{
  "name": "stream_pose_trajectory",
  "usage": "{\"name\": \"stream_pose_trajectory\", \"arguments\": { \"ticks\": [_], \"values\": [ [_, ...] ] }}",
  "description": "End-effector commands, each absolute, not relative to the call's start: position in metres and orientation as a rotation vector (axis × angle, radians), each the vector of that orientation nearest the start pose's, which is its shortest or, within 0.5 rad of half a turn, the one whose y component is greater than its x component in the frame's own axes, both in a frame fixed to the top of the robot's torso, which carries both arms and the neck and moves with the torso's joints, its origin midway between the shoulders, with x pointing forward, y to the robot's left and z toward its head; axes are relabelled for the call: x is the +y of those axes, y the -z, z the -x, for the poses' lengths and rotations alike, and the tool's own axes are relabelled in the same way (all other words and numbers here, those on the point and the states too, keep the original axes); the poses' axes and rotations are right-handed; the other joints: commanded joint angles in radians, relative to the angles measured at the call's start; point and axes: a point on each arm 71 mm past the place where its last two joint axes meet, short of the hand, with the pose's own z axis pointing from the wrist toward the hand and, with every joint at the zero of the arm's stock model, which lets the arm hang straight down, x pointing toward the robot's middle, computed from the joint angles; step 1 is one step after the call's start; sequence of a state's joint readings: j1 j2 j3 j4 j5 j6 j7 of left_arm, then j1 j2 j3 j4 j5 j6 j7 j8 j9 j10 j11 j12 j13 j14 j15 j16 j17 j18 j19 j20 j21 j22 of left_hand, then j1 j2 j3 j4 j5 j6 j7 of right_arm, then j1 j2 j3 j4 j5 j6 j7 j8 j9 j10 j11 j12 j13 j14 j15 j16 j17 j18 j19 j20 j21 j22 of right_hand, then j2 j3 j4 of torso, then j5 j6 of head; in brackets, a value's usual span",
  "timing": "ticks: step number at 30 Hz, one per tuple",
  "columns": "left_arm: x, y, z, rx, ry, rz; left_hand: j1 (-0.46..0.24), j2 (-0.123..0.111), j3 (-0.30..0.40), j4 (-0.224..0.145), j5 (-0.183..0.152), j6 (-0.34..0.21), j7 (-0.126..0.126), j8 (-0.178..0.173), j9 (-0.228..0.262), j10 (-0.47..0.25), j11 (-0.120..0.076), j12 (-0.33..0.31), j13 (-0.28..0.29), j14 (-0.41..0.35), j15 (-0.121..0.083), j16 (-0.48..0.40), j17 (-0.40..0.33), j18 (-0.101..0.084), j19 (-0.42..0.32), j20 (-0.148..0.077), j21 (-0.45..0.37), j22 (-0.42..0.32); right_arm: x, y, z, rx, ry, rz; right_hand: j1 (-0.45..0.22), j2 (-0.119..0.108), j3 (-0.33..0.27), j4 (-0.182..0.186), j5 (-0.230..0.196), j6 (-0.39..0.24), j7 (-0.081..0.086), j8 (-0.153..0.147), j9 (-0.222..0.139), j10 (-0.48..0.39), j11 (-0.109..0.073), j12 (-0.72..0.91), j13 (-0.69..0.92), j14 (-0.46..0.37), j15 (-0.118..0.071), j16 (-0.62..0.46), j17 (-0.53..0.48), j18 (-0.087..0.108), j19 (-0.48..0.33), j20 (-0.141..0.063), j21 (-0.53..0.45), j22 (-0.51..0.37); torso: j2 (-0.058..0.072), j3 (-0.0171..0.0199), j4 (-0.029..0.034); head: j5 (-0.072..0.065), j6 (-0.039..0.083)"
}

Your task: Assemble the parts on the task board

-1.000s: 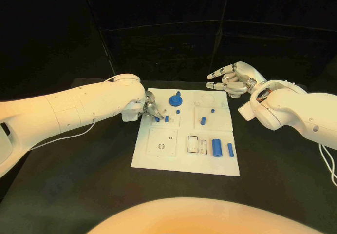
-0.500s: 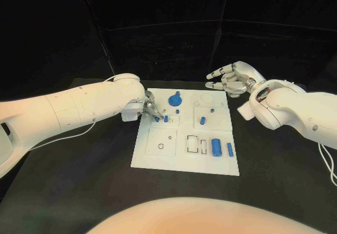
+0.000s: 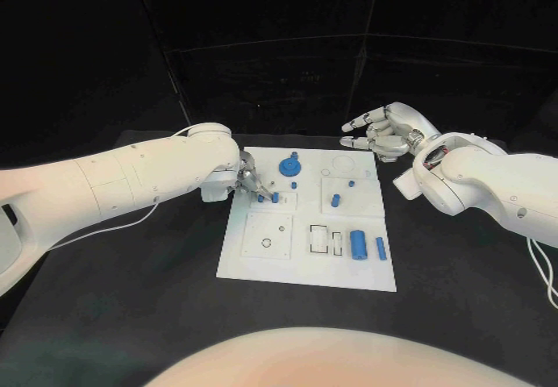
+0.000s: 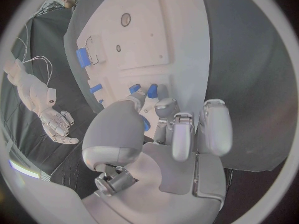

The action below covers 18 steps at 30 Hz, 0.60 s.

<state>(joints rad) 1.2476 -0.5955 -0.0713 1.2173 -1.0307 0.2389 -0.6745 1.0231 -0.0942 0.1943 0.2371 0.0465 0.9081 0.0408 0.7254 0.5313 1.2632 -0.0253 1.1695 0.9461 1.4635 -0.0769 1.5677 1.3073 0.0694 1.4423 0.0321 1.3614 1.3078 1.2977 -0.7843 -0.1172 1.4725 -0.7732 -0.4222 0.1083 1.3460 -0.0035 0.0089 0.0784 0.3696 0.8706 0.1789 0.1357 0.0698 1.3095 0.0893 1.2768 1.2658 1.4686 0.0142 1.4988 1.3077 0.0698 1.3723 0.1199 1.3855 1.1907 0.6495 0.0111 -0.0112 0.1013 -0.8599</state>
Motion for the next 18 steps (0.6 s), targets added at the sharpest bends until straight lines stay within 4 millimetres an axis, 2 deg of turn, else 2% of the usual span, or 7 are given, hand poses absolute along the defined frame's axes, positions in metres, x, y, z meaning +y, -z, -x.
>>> {"name": "stream_pose_trajectory", "arguments": {
  "ticks": [1, 7, 18],
  "values": [
    [0.1913, 0.2416, -0.5235, 2.435, 0.155, 0.257, -0.014, -0.001, -0.030, 0.015, 0.005, -0.003, -0.001, 0.006, 0.002, 0.000, -0.002, 0.000, -0.004, 0.107, -0.007, 0.003, 0.263, -0.005, 0.003, -0.004, -0.001, 0.004, -0.1894, 0.1610, -0.5044, 1.614, -1.056, -0.361, 0.000, 0.000, 0.002, 0.005, 0.006, -0.003, -0.005, 0.005, -0.001, 0.003, -0.004, 0.002, -0.001, 0.070, -0.007, -0.004, 0.130, 0.008, 0.002, -0.007, -0.006, -0.001, 0.000, -0.0003, 0.0001, 0.000, 0.000],
    [0.1912, 0.2396, -0.5239, 2.401, 0.185, 0.276, -0.011, 0.009, -0.069, 0.034, 0.005, -0.008, -0.002, 0.012, 0.004, -0.002, -0.003, 0.000, -0.005, 0.107, -0.008, 0.003, 0.263, -0.005, 0.002, -0.005, -0.003, 0.003, -0.1897, 0.1612, -0.5046, 1.614, -1.055, -0.361, 0.000, 0.000, 0.002, 0.005, 0.006, -0.003, -0.005, 0.005, -0.001, 0.003, -0.004, 0.002, -0.001, 0.070, -0.007, -0.004, 0.130, 0.008, 0.002, -0.007, -0.006, -0.001, 0.001, -0.0005, -0.0002, 0.000, 0.000],
    [0.1930, 0.2334, -0.5233, 2.326, 0.249, 0.316, 0.021, 0.035, -0.093, 0.038, 0.006, -0.019, 0.000, 0.014, 0.003, -0.014, -0.001, -0.012, -0.024, 0.107, -0.007, 0.003, 0.263, -0.003, -0.002, -0.005, -0.013, -0.006, -0.1908, 0.1617, -0.5057, 1.614, -1.050, -0.357, 0.000, 0.000, 0.002, 0.005, 0.006, -0.003, -0.005, 0.005, -0.001, 0.003, -0.004, 0.002, -0.001, 0.070, -0.007, -0.004, 0.130, 0.008, 0.002, -0.007, -0.006, -0.001, 0.000, -0.0002, 0.0005, -0.002, 0.002]
  ]
}}
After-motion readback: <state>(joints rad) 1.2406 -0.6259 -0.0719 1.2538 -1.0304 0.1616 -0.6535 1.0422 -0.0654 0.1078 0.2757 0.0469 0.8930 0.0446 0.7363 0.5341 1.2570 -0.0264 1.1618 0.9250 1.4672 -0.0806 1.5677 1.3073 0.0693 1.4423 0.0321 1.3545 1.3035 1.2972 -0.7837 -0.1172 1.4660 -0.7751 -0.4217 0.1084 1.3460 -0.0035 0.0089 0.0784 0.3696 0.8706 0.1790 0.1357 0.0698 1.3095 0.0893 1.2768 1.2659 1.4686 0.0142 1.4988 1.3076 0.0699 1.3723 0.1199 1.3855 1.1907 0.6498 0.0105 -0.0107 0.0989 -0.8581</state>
